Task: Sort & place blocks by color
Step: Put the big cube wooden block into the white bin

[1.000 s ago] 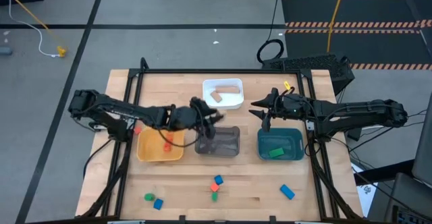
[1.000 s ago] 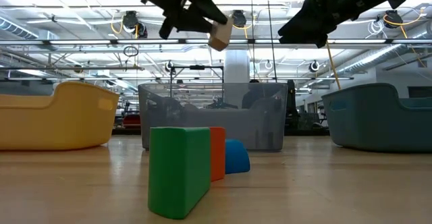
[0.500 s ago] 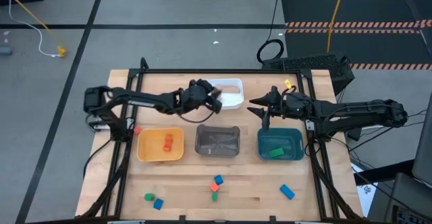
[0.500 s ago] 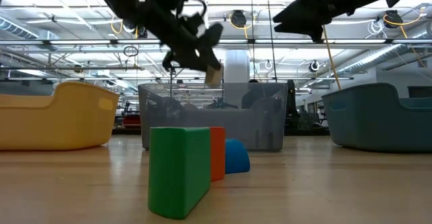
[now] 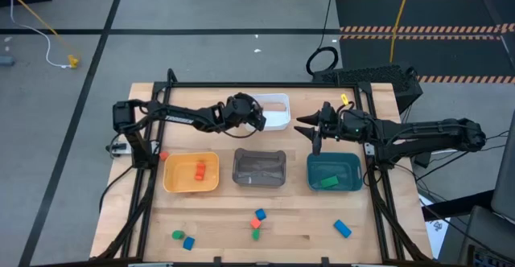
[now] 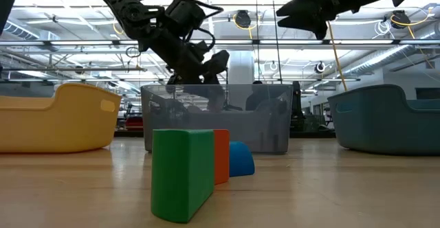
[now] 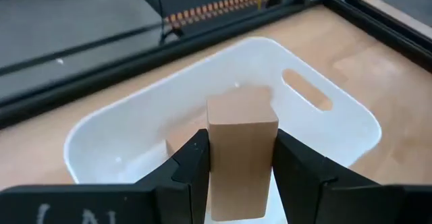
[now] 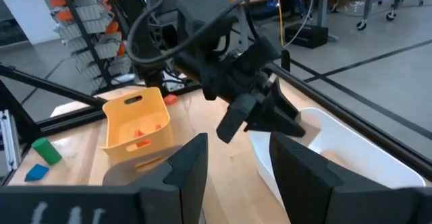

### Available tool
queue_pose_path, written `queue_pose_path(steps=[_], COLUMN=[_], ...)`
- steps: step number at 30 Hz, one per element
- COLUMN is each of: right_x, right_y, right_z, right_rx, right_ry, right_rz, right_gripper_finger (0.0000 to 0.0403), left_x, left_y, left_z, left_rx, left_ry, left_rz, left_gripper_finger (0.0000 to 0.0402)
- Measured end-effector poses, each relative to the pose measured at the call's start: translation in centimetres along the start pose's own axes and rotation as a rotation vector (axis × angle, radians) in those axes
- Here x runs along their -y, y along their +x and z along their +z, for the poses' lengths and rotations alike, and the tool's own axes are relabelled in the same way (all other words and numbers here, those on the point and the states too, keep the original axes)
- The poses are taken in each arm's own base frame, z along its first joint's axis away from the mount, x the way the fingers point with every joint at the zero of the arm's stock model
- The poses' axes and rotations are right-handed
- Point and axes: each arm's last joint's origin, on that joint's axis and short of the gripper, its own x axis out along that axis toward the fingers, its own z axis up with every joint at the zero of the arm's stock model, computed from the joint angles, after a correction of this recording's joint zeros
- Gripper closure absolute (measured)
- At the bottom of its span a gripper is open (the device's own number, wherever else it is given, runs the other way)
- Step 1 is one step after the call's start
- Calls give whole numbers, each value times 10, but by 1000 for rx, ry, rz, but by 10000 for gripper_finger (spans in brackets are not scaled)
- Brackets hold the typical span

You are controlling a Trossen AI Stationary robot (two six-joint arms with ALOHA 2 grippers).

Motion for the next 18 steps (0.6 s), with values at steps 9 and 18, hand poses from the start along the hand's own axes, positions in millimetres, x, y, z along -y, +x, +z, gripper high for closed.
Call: queue_pose_path(steps=[9, 18], right_x=[0, 0], right_y=[0, -1], right_z=[-1, -1], right_rx=[-11, -16], right_ry=[-2, 189], right_rz=[-4, 0], right_gripper_finger=[252, 252], left_x=[-15, -17], left_y=[5, 5], left_z=[0, 3], left_rx=[-98, -96], left_ry=[-104, -105], left_rz=[-18, -37], left_gripper_finger=[194, 129])
